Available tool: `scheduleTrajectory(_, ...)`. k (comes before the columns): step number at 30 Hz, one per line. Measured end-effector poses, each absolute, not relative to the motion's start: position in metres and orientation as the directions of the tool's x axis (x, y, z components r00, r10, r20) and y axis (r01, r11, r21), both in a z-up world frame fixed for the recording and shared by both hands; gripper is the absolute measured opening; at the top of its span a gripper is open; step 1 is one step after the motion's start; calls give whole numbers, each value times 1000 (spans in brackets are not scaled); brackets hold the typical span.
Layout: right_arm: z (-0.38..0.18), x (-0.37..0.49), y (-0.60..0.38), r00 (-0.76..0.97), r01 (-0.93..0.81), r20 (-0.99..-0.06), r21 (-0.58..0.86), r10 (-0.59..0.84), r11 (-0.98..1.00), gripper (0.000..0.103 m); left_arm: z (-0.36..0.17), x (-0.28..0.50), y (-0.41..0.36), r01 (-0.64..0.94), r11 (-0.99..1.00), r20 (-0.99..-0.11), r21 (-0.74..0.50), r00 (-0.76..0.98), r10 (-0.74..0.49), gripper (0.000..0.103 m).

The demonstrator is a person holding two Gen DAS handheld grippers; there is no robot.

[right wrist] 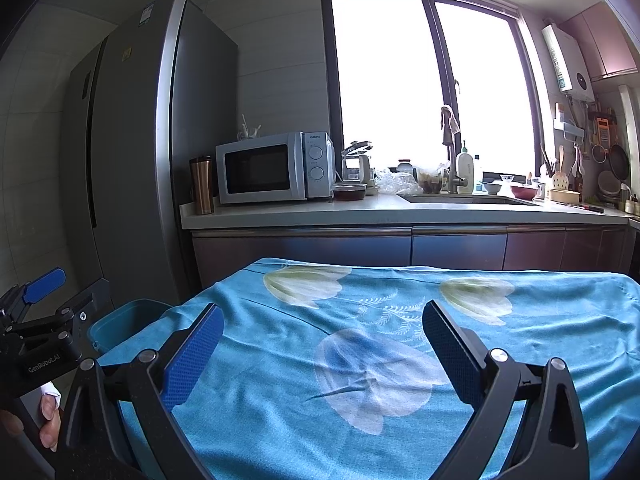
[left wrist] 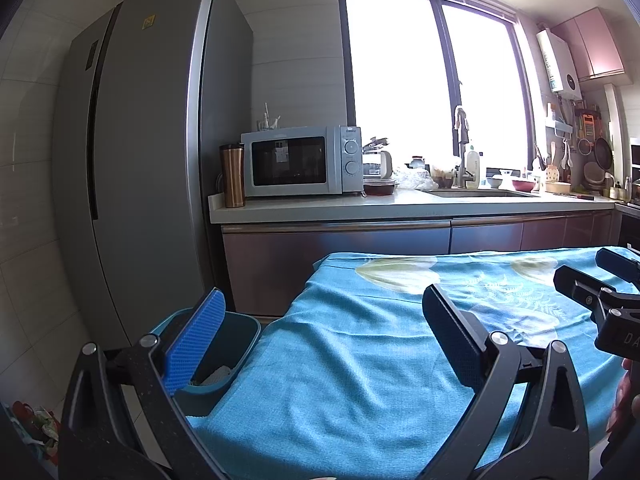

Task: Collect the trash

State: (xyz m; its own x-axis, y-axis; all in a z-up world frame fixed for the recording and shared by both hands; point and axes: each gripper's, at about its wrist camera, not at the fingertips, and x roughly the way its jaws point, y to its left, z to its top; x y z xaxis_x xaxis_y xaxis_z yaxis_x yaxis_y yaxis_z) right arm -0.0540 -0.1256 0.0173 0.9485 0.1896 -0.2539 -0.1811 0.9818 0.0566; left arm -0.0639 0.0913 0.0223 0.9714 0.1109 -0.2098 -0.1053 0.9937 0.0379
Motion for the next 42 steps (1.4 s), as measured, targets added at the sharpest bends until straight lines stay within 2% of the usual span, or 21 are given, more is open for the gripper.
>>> scheduleTrajectory(42, 16, -54, -127, 948, -172, -260, 65, 183, 983, 96, 18, -60, 89, -101, 994, -220, 46, 970, 109, 97)
